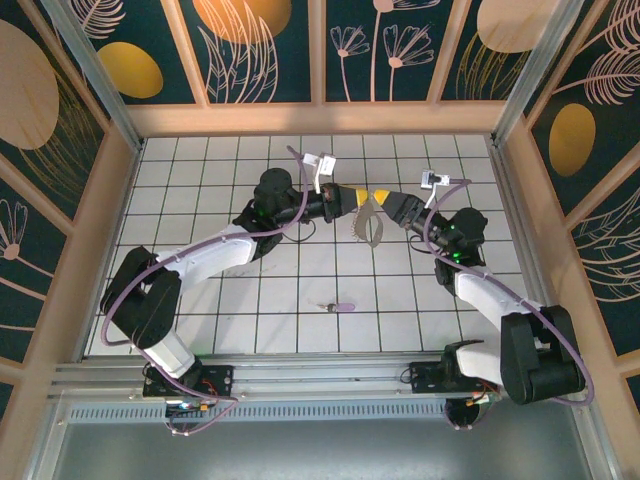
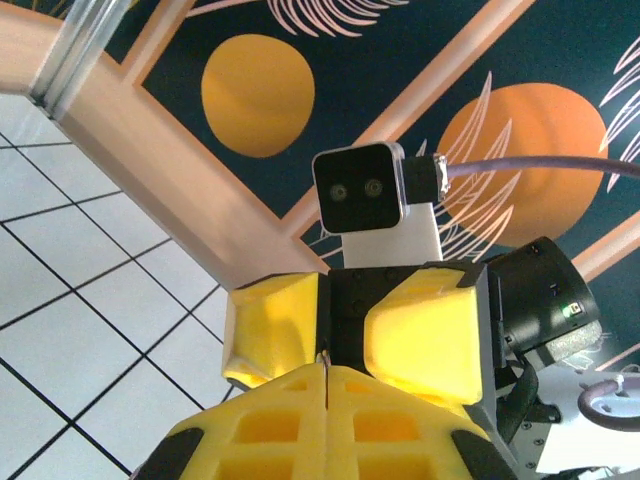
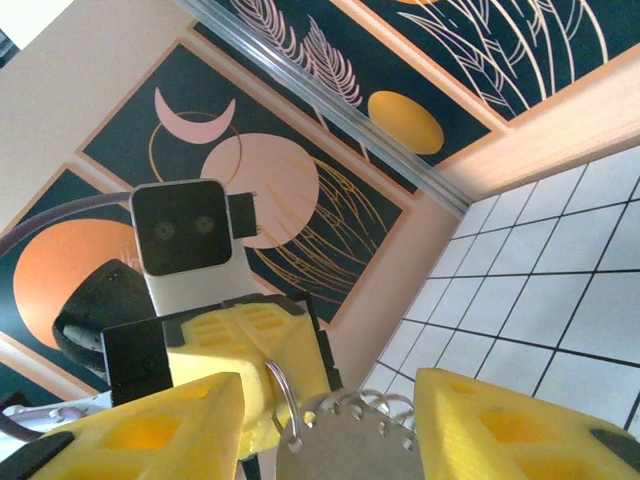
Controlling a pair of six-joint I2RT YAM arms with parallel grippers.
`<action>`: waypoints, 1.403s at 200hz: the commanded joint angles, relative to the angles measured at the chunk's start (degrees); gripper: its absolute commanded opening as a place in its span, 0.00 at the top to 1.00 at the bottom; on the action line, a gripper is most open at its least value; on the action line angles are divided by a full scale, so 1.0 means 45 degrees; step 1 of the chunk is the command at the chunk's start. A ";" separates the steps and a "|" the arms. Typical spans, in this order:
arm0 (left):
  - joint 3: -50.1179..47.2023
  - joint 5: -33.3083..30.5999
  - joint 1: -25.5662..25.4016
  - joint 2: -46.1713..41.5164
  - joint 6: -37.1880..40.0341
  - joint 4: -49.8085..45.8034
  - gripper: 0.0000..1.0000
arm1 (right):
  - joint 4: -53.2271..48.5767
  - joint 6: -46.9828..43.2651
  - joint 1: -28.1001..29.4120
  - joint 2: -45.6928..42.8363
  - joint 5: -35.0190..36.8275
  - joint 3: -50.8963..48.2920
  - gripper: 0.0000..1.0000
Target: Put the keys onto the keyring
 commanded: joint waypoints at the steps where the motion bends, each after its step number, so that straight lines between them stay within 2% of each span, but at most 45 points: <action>1: 0.0516 0.0787 -0.0074 0.0230 0.0054 0.0341 1.00 | 0.0990 0.0154 -0.0042 -0.0140 -0.0301 -0.0078 0.53; 65: 0.0535 0.0902 -0.0074 0.0576 -0.0453 0.0888 1.00 | 0.1442 0.0377 0.0030 0.0026 -0.0315 -0.0233 0.64; 155: 0.0401 0.0903 -0.0070 0.0678 -0.1067 0.1708 1.00 | 0.1290 0.0210 0.0100 0.0197 -0.0097 -0.0469 0.65; 280: 0.0379 0.0967 -0.0074 0.1066 -0.1328 0.2091 1.00 | 0.1794 0.0447 0.0396 0.0417 -0.0176 -0.0142 0.90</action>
